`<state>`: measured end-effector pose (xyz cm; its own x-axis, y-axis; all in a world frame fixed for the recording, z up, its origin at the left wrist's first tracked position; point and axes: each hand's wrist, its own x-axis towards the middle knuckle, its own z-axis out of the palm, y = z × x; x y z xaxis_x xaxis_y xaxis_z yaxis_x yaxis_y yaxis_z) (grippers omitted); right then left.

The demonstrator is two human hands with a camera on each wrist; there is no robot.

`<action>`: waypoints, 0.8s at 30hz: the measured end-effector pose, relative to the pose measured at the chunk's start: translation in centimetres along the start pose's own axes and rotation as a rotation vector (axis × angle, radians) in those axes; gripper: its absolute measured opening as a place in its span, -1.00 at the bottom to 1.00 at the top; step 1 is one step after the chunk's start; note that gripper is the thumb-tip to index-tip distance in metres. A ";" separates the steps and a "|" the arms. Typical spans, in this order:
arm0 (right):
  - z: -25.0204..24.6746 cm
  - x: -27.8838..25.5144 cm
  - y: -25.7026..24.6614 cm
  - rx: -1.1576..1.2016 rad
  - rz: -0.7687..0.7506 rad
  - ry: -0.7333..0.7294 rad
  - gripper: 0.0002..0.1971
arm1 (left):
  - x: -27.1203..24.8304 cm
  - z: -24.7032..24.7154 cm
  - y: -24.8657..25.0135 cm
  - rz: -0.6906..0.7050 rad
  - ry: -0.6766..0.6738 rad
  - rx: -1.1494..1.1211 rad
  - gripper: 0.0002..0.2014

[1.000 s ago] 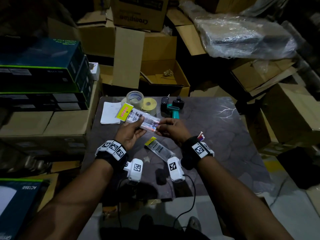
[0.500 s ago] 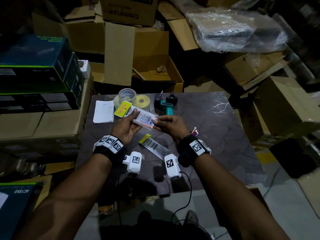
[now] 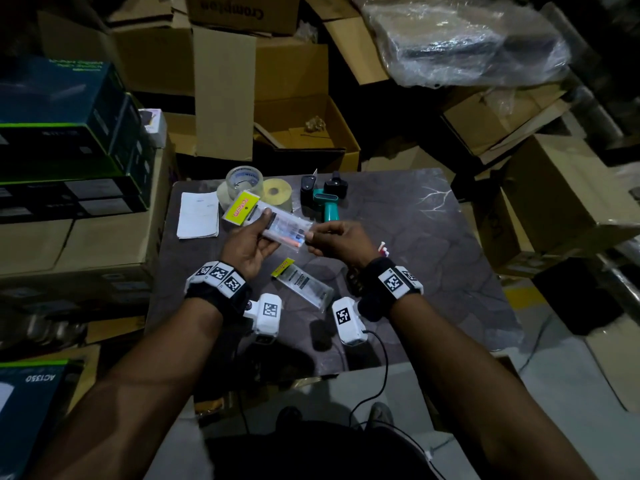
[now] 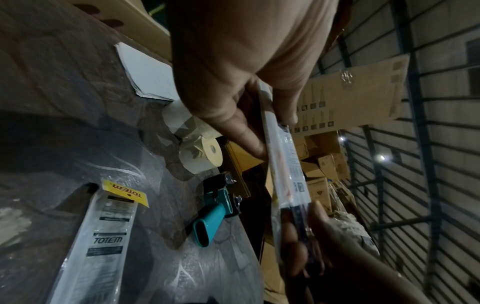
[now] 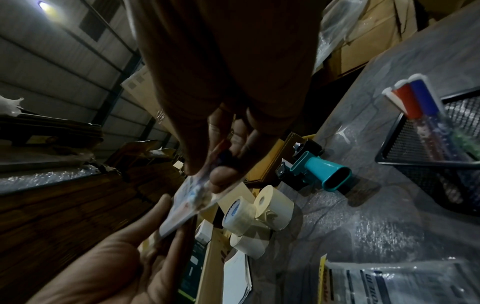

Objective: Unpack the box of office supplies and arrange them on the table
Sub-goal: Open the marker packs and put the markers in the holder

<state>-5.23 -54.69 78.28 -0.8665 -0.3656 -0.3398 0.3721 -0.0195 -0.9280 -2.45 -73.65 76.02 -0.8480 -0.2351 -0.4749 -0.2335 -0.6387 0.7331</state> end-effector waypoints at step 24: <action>-1.4 -1.2 -2.1 -0.609 -0.020 -0.173 -0.75 | 0.8 -0.3 1.7 0.097 0.087 0.102 -0.92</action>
<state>-5.41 -52.93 80.39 -0.7862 -0.5164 -0.3394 0.0567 0.4867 -0.8717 -3.36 -75.10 76.71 -0.8256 -0.3575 -0.4365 -0.2033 -0.5331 0.8213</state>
